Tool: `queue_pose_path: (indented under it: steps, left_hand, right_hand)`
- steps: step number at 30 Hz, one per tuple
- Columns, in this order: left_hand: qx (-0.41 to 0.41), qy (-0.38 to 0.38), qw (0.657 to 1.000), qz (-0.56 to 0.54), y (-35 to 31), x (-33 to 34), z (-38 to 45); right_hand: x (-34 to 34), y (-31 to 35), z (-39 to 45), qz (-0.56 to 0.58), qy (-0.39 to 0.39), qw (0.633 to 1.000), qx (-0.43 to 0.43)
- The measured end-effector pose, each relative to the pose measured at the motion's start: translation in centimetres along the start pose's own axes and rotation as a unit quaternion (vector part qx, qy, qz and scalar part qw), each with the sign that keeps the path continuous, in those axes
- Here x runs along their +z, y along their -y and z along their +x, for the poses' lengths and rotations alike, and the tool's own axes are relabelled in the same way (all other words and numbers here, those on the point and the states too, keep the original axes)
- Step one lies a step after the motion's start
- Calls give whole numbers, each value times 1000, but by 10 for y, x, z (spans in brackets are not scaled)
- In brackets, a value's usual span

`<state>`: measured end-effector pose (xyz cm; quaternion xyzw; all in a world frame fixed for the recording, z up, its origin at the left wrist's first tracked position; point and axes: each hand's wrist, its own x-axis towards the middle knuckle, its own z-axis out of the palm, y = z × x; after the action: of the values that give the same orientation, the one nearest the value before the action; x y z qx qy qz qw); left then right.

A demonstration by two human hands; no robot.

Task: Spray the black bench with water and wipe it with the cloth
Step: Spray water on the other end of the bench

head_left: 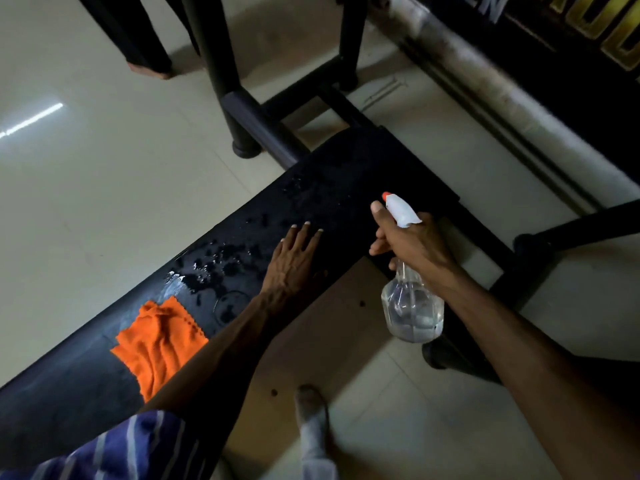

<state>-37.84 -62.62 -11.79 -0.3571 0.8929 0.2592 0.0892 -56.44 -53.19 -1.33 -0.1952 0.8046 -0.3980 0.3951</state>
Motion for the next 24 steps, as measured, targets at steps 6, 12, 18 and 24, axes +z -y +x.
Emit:
queue_pose_path:
  steps: [6, 12, 18, 24]
  left_hand:
    - [14, 55, 997, 50, 3, 12, 11]
    - [24, 33, 997, 70, 7, 23, 6]
    - [18, 24, 998, 64, 5, 22, 2]
    - [-8, -15, 1000, 21, 8, 22, -25]
  right_hand:
    - [-34, -18, 4, 36, -45, 998, 19]
    - [-56, -36, 5, 44, -91, 995, 25]
    - [-56, -45, -2, 11, -101, 995, 13]
    - [-44, -42, -22, -4, -56, 998, 29]
